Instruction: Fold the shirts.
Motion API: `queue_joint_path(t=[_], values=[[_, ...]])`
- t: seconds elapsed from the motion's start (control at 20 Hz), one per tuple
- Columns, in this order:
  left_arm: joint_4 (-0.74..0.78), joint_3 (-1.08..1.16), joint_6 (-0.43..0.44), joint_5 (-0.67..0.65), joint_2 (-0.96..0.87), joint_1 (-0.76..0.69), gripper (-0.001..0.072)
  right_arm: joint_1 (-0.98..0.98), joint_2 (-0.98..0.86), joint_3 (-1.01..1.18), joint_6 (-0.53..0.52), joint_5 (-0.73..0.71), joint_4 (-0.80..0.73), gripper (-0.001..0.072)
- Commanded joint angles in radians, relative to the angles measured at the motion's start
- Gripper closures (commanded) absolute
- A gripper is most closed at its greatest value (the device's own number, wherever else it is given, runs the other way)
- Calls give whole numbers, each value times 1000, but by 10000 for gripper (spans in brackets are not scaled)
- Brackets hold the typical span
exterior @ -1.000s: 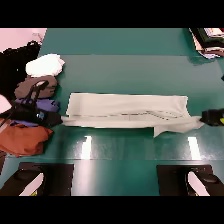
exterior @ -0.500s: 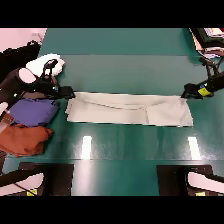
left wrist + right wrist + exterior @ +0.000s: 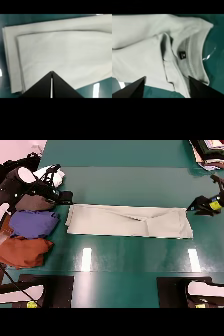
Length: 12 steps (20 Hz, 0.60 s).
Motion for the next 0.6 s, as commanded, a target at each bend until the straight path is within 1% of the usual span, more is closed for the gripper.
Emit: queue_joint_path(t=[0.0,0.1,0.2,0.45,0.5,0.55], values=[[-77,15,17,-44,-3,0,676,-116,-10,-114,-68,-24,90,6],[-103,14,16,-37,-3,0,676,-156,-55,-169,-121,-39,167,6],[-114,14,15,-33,-4,0,677,-159,-104,-188,-158,-48,189,8],[-121,14,10,-34,-4,-1,677,-117,-169,-192,-174,-130,190,14],[-121,14,-3,-34,-4,-1,677,-103,-173,-192,-174,-143,190,32],[-120,14,-3,-33,-5,-7,678,-91,-174,-192,-174,-148,190,176]])
